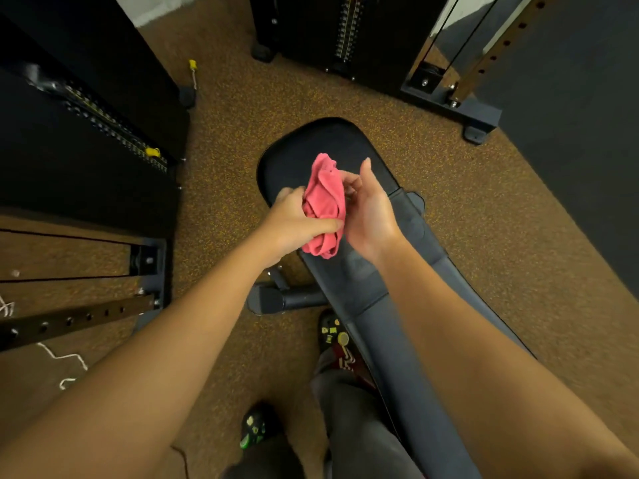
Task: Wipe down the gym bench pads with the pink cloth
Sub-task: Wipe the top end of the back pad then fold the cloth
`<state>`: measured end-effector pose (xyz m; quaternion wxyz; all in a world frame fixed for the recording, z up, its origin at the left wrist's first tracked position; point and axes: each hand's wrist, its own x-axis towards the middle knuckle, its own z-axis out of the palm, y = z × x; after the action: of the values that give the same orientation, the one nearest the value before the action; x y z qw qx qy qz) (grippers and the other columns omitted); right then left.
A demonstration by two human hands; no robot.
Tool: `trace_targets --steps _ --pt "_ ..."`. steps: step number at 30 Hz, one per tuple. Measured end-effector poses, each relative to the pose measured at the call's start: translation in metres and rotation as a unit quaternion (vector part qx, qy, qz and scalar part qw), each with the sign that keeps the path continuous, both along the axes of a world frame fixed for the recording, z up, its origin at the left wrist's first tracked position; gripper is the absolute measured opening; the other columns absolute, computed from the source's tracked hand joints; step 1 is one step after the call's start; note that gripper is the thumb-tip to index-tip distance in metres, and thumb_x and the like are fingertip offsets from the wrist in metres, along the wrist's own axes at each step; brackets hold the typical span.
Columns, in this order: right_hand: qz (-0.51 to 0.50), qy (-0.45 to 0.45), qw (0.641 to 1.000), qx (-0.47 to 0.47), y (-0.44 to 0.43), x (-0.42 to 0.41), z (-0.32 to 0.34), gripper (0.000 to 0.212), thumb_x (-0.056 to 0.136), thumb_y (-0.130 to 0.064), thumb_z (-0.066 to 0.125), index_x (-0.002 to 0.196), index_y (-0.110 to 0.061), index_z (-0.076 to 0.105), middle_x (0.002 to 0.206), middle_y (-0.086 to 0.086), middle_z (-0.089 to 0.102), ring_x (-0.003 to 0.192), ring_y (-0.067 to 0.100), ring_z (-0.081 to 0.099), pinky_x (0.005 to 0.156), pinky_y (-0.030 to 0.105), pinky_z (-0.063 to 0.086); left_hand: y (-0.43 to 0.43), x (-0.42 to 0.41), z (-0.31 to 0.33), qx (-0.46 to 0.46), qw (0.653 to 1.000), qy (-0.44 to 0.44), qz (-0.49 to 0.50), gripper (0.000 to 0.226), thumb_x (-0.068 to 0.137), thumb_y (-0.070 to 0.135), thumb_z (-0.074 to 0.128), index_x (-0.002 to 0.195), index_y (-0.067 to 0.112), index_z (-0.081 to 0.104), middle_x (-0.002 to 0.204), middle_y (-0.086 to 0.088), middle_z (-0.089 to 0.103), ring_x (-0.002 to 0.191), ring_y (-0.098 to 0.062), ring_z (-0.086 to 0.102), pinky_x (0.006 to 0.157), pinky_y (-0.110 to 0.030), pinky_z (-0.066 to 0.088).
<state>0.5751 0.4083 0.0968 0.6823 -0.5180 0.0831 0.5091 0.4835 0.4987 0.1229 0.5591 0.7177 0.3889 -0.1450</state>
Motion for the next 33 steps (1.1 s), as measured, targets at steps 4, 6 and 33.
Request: trace_targets --steps 4,6,33 --pt "0.076 -0.148 0.984 -0.063 0.002 -0.029 0.016 0.034 0.093 -0.047 0.048 0.106 -0.016 0.055 0.100 0.003 0.060 0.086 0.013 0.061 0.071 0.024 0.048 0.000 -0.031 0.023 -0.003 0.998 -0.029 0.055 0.048 0.076 0.020 0.068 0.117 0.021 0.043 0.107 0.001 0.057 0.096 -0.013 0.057 0.077 -0.028 0.049" --pt "0.105 -0.174 0.977 -0.067 -0.001 -0.050 0.025 0.034 0.093 -0.047 0.050 0.112 -0.020 0.055 0.107 0.001 0.061 0.097 0.014 0.061 0.081 0.026 0.047 -0.004 -0.051 0.035 -0.008 0.996 -0.046 0.071 0.040 0.079 0.019 0.063 0.114 0.021 0.044 0.100 0.003 0.057 0.090 -0.011 0.056 0.069 -0.025 0.046" --pt "0.141 -0.096 0.979 -0.111 -0.214 -0.291 0.121 0.057 0.098 -0.050 0.032 0.119 -0.005 0.060 0.107 0.009 0.070 0.100 0.018 0.067 0.082 0.028 0.055 -0.186 -0.284 0.109 -0.078 0.997 0.004 -0.015 0.073 0.082 0.065 0.049 0.133 0.012 0.043 0.124 -0.001 0.054 0.110 -0.018 0.054 0.080 -0.028 0.041"
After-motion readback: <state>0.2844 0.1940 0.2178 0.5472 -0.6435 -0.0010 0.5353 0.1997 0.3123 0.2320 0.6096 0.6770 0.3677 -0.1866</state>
